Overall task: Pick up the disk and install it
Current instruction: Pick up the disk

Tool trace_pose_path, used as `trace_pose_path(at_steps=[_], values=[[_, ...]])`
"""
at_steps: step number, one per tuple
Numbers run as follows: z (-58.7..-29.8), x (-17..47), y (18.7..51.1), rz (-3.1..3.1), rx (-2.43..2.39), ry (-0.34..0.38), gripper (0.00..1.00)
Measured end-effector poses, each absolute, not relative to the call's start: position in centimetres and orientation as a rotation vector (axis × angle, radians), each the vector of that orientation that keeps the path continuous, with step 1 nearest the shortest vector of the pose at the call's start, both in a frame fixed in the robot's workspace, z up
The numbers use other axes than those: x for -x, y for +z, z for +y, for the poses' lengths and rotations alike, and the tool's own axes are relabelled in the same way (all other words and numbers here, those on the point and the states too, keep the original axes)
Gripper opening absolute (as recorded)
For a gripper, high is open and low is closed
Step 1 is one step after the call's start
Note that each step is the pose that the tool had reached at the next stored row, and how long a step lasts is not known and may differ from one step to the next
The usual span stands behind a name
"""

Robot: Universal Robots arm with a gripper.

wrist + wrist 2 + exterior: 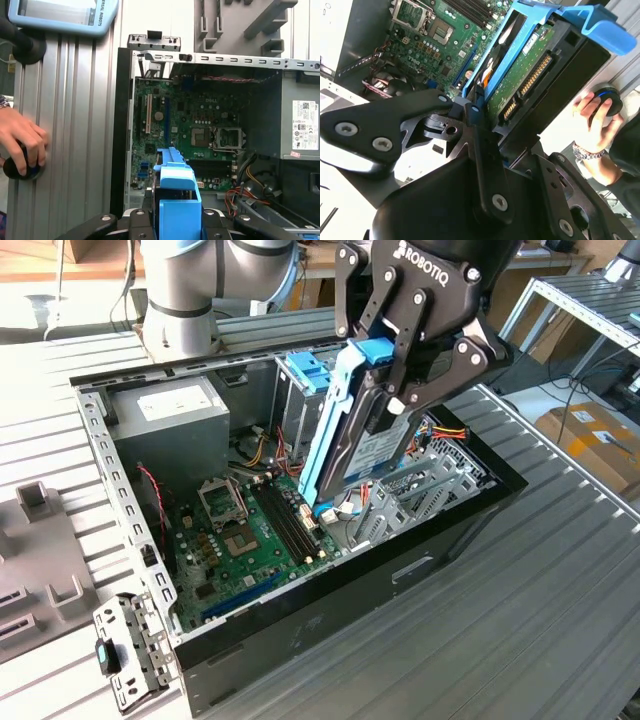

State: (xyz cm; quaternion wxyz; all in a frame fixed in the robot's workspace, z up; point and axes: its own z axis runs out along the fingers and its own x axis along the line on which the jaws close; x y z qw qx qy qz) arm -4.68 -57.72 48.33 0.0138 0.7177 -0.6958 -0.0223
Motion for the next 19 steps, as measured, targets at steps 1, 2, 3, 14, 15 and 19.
trace_pose_path(at_steps=[1, 2, 3, 14, 15, 19], values=[[-57.7, 4.6, 48.3, -2.167, -2.235, -0.069, 0.36], [-57.7, 4.5, 48.3, -2.167, -2.235, -0.069, 0.36], [-57.7, 4.3, 48.3, -2.167, -2.235, -0.069, 0.36], [-57.7, 3.0, 48.3, -2.166, -2.234, -0.067, 0.36], [-57.7, 2.9, 48.3, -2.166, -2.234, -0.067, 0.36], [-57.7, 2.4, 48.3, -2.166, -2.234, -0.066, 0.36]])
